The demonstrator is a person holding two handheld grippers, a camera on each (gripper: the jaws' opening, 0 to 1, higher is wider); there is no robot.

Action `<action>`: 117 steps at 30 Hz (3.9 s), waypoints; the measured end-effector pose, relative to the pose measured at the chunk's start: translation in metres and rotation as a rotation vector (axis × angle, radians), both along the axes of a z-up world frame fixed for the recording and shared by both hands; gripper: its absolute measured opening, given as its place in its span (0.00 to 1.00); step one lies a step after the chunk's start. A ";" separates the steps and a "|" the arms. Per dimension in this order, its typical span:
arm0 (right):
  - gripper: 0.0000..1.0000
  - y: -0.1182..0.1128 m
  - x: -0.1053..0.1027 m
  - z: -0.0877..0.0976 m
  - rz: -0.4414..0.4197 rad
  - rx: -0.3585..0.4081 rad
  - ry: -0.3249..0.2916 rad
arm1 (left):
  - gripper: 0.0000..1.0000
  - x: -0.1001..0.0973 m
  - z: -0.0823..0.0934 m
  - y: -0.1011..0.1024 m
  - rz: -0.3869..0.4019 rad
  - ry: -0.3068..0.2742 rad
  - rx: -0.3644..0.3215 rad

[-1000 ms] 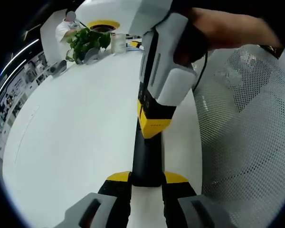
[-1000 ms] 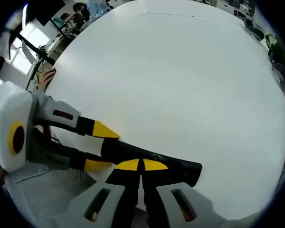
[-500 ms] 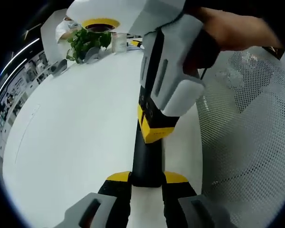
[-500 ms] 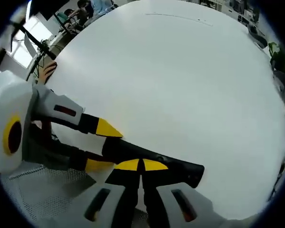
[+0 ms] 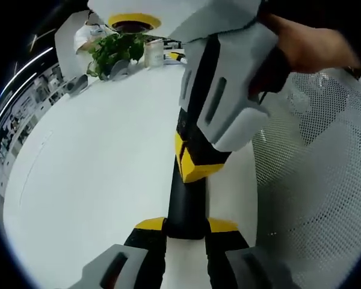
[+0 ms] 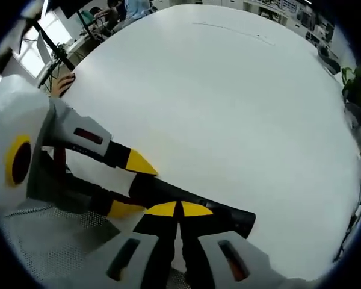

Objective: Press the specified remote control buttons in sequence, fully releasing each button before pressing the next.

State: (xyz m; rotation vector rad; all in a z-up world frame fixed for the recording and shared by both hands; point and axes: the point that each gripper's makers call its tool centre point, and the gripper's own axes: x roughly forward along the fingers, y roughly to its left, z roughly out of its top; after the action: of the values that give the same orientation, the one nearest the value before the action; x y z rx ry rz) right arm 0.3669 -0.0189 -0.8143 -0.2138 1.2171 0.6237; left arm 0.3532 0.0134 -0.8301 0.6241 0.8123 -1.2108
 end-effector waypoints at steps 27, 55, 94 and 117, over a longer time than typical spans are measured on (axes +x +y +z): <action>0.22 -0.086 -0.015 0.206 -0.176 0.406 -0.642 | 0.25 0.001 0.000 -0.001 0.023 -0.006 -0.024; 0.93 -0.180 0.002 0.181 -0.378 0.195 -0.843 | 0.25 0.002 0.001 -0.005 0.048 -0.019 -0.069; 0.97 -0.187 -0.003 0.171 -0.395 0.194 -0.829 | 0.23 0.061 0.010 0.008 0.032 0.019 0.157; 0.94 -0.193 -0.003 0.164 -0.397 0.124 -0.815 | 0.23 0.176 0.018 0.019 -0.028 -0.097 0.271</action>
State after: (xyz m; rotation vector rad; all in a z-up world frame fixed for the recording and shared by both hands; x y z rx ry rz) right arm 0.3643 -0.2118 -0.6505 -0.0969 0.4083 0.2120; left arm 0.5292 0.0321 -0.8121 0.9105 0.8951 -1.0948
